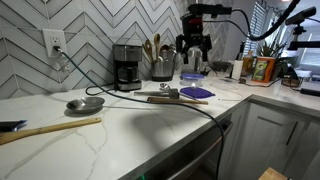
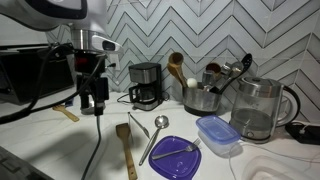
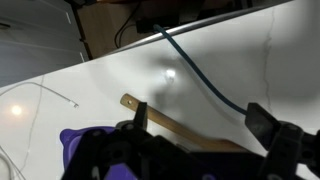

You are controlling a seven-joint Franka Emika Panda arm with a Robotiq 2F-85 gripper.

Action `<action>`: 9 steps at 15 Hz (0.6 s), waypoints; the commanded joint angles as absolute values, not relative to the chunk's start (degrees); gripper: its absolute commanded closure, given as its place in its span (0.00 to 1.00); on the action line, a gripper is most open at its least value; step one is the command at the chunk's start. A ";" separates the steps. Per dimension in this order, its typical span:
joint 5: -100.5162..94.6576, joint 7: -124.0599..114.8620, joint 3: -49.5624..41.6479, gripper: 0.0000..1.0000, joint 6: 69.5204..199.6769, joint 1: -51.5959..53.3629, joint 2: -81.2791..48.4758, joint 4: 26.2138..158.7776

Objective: Put the silver serving spoon on the lunchbox with a light blue lid

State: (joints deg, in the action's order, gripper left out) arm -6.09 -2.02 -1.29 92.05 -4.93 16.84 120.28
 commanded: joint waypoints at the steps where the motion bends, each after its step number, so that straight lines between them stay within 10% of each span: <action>1: -7.88 0.06 -3.00 0.00 95.16 -4.98 13.45 116.91; 9: -7.39 11.59 -5.48 0.00 104.28 -4.80 5.84 112.32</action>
